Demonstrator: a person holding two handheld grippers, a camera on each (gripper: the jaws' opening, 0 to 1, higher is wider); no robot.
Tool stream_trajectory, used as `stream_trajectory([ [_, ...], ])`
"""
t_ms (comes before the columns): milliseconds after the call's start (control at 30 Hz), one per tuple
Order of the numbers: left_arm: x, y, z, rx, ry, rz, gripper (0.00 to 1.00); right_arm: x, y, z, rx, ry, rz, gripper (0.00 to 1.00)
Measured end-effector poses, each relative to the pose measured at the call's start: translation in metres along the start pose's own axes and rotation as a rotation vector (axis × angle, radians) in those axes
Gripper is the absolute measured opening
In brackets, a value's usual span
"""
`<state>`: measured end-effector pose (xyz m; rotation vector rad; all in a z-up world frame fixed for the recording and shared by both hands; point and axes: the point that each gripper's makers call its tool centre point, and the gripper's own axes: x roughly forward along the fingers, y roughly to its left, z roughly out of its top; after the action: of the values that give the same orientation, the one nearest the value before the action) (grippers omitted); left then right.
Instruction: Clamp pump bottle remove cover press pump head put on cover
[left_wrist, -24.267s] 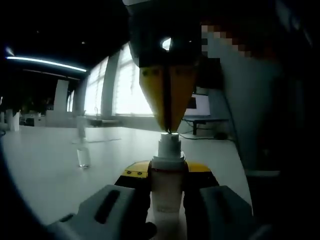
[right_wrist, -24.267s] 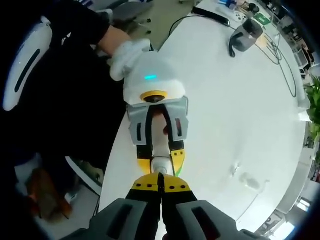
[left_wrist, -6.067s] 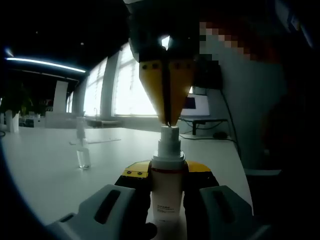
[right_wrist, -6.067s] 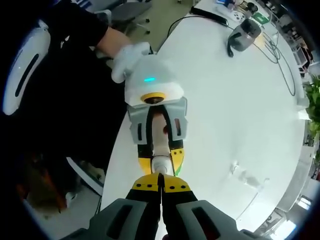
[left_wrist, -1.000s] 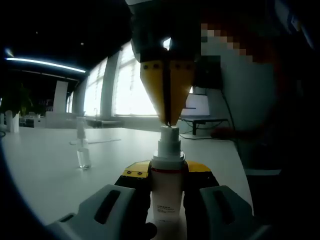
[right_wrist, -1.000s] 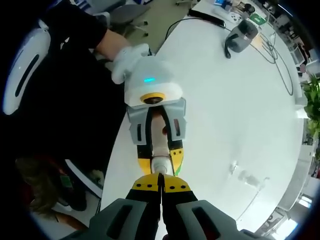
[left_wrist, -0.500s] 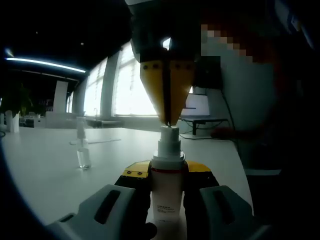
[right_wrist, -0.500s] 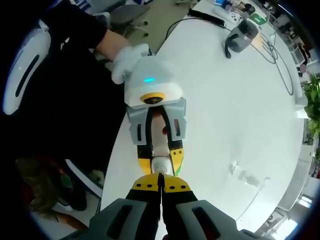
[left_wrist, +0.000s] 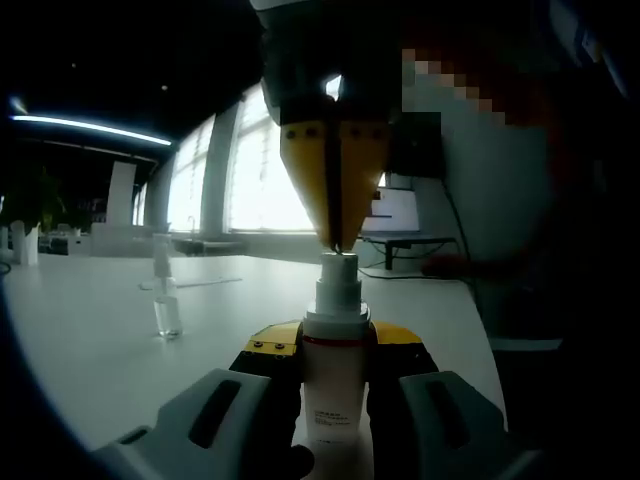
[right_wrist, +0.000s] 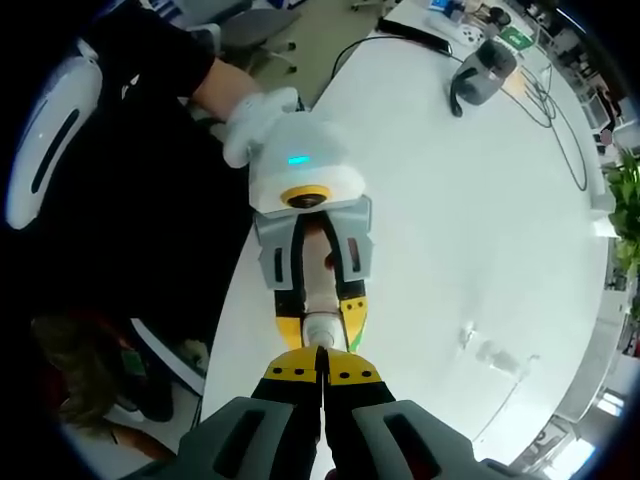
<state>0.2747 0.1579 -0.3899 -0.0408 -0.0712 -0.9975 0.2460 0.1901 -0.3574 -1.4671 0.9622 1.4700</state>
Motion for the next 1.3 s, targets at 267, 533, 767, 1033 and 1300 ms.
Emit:
stream_trajectory([
  [267, 0.0001, -0.0007, 0.0002, 0.0, 0.0, 0.0, 0.15, 0.0, 0.0007, -0.0003, 0.002, 0.0, 0.0, 0.0],
  [533, 0.0003, -0.0011, 0.0002, 0.0, 0.0, 0.0, 0.15, 0.0001, 0.0009, -0.0003, 0.002, 0.001, -0.003, 0.0],
  [767, 0.0003, -0.0007, -0.0001, 0.0, 0.0, 0.0, 0.15, 0.0005, 0.0009, -0.0003, 0.0, 0.006, -0.003, 0.0],
  [1033, 0.0004, -0.0018, 0.0003, 0.0, 0.0, 0.0, 0.15, 0.0049, -0.0003, -0.0007, 0.035, 0.012, 0.019, 0.0],
  [1300, 0.0007, -0.0026, 0.0008, -0.001, 0.0, 0.0, 0.15, 0.0063, 0.0001, -0.001, 0.049, 0.003, 0.013, 0.0],
])
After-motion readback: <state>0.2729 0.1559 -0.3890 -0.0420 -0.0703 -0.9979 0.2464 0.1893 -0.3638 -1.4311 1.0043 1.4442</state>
